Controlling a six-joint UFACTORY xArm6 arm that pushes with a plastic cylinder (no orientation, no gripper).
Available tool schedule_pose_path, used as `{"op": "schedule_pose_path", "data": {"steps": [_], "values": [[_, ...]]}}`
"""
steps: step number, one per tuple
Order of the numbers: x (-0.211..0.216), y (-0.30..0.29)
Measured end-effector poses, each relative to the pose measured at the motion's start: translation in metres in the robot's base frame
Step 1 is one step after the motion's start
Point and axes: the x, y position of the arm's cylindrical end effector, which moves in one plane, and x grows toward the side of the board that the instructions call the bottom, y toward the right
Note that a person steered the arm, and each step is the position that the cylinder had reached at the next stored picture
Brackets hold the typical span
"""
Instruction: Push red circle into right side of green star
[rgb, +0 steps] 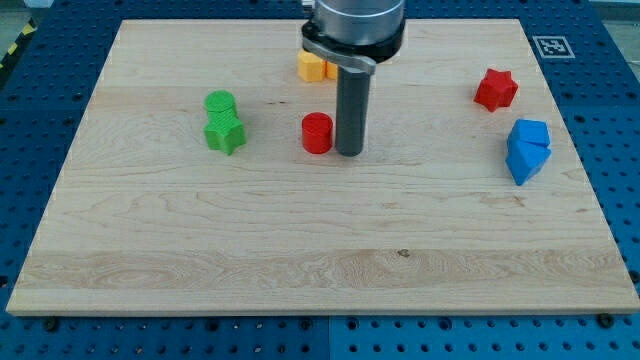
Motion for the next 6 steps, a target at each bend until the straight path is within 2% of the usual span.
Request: {"op": "schedule_pose_path", "data": {"steps": [1,4,6], "values": [[-0.008,-0.001],[-0.014,-0.088],[-0.014,-0.020]]}}
